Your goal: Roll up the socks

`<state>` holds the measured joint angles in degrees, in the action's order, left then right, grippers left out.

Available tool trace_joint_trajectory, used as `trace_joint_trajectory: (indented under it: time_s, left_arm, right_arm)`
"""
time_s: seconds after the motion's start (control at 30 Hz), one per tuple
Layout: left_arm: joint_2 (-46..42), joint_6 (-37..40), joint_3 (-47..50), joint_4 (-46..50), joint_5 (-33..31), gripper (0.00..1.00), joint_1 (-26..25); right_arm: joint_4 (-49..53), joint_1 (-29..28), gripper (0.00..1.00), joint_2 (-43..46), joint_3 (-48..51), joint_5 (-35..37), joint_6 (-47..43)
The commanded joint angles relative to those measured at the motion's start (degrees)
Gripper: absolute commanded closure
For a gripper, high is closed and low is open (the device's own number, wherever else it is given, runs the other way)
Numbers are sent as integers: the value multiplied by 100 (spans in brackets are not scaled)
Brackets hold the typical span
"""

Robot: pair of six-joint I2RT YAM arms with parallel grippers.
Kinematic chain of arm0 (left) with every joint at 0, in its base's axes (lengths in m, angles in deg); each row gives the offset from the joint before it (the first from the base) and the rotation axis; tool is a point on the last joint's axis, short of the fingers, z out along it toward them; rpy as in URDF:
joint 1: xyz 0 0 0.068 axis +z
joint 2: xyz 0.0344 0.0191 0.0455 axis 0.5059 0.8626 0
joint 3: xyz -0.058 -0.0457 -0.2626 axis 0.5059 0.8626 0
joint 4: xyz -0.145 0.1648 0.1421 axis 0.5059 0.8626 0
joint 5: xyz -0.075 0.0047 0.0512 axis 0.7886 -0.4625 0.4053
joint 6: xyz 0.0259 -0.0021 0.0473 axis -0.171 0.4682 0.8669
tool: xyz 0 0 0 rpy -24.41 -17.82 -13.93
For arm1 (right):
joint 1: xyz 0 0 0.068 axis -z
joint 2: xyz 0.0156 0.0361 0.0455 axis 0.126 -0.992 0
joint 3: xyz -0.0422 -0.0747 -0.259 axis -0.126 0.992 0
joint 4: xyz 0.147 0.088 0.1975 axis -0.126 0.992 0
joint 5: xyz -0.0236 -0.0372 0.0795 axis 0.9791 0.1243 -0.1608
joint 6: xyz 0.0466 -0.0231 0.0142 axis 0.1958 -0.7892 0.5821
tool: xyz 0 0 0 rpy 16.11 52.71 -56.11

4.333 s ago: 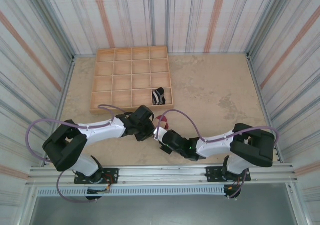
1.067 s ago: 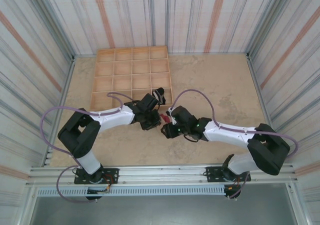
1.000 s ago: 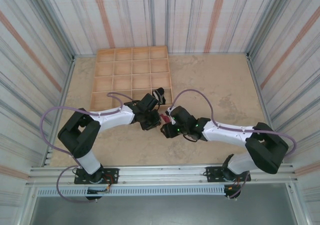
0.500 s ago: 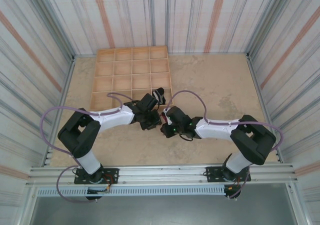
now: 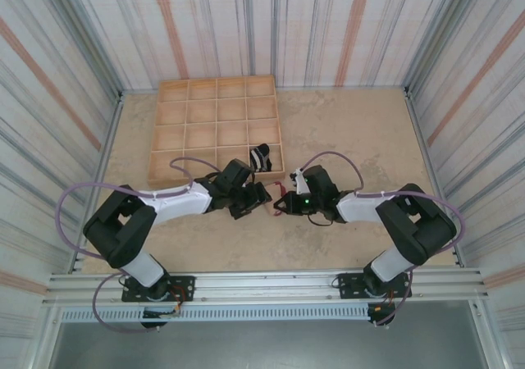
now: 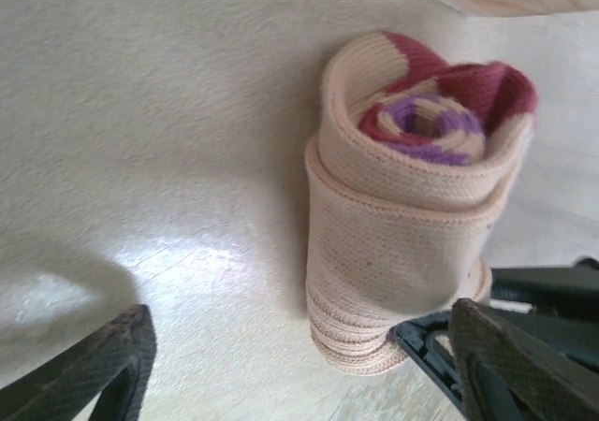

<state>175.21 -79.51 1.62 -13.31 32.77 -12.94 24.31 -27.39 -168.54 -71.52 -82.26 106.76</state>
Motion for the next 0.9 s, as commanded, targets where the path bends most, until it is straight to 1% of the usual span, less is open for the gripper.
trace_joint_trajectory:
  time_s: [0.0,0.07,0.2,0.27,0.4,0.5,0.57,0.6,0.63,0.67,0.73,0.77,0.8,0.83,0.87]
  left_arm:
    - [-88,341,247,-1061,266,22,-9]
    - [15,412,311,-1355,325,26,-4]
    - [281,601,222,-1548,306,30,1]
    - [441,643,135,-1540,295,34,15]
    - [767,648,-71,-1388,337,46,59]
    - [989,634,-183,-1225,320,48,55]
    - [1112,587,-180,-1299,345,50,61]
    - [1162,553,-179,-1336,365,52,62]
    - [1216,535,-197,-1343,384,56,62]
    - [1278,529,-241,-1295,407,59,66]
    - [1403,548,-363,-1109,469,70,87]
    - [1476,578,-420,-1025,540,76,110]
    - [1529,619,-456,-990,620,79,131]
    - [1580,649,-478,-949,688,83,161]
    - [1636,694,-512,-901,780,87,191]
  right_arm:
    - [303,268,95,-409,256,-647,767]
    - [145,405,95,-506,305,-888,1029]
    - [147,564,96,-659,315,-1100,1397]
    - [148,640,97,-721,357,-1140,1595]
    - [210,711,97,-723,428,-1083,1882]
    - [218,721,96,-709,463,-1018,2081]
    - [113,719,96,-727,498,-1043,2196]
    - [92,721,95,-728,500,-1053,2233]
    - [88,715,94,-715,501,-1063,2248]
    - [91,719,92,-689,517,-1054,2257]
    - [193,717,85,-567,516,-974,2236]
    - [325,722,81,-463,501,-914,2177]
    - [525,722,77,-341,449,-835,2080]
    - [761,722,70,-207,393,-759,1989]
    - [1089,734,59,-19,316,-621,1882]
